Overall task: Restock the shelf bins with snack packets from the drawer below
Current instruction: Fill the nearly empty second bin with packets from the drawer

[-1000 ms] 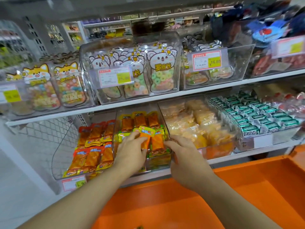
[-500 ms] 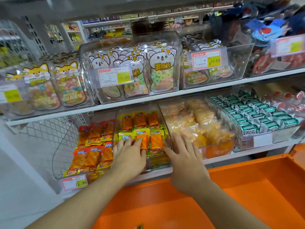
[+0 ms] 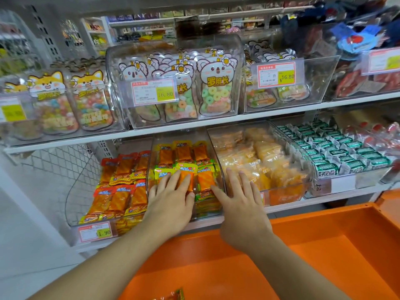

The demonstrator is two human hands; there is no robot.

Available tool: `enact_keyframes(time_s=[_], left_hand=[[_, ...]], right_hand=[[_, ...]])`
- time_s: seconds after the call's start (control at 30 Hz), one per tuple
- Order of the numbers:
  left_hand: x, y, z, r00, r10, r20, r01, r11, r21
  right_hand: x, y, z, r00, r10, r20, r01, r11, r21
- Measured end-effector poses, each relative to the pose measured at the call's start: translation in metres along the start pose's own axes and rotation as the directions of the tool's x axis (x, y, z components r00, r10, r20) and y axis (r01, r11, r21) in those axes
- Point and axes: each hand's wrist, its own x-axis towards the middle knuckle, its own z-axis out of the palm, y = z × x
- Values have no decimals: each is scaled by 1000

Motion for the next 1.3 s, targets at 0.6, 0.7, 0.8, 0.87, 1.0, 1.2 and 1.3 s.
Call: enact_keyframes(time_s=[0.6, 0.7, 0.8, 0.87, 1.0, 1.2, 1.3], left_hand=[[-10, -4, 0, 993, 40, 108, -33, 997, -70], [-25, -8, -2, 997, 81, 2, -80, 983, -166], [-59, -9, 3, 960, 184, -211, -250, 905, -346], [-87, -9, 15, 944, 197, -263, -311, 793, -524], [-128, -25, 75, 967, 196, -162, -254, 762, -596], [-159, -81, 192, 966, 103, 239, 32, 865, -500], [-160, -107, 236, 914, 47, 404, 141, 895, -424]], right_hand=[[-1, -3, -6, 998, -70, 6, 70, 997, -41], [-6, -7, -18, 990, -125, -70, 127, 991, 38], [-15, -10, -19, 950, -217, -224, 258, 951, 172], [-25, -11, -11, 926, -217, -308, 311, 902, 300], [-54, -9, 26, 967, -196, -163, 249, 863, 439], [-108, 20, 122, 719, -224, 658, -11, 943, 333], [-129, 46, 170, 502, -148, 852, -69, 975, 210]])
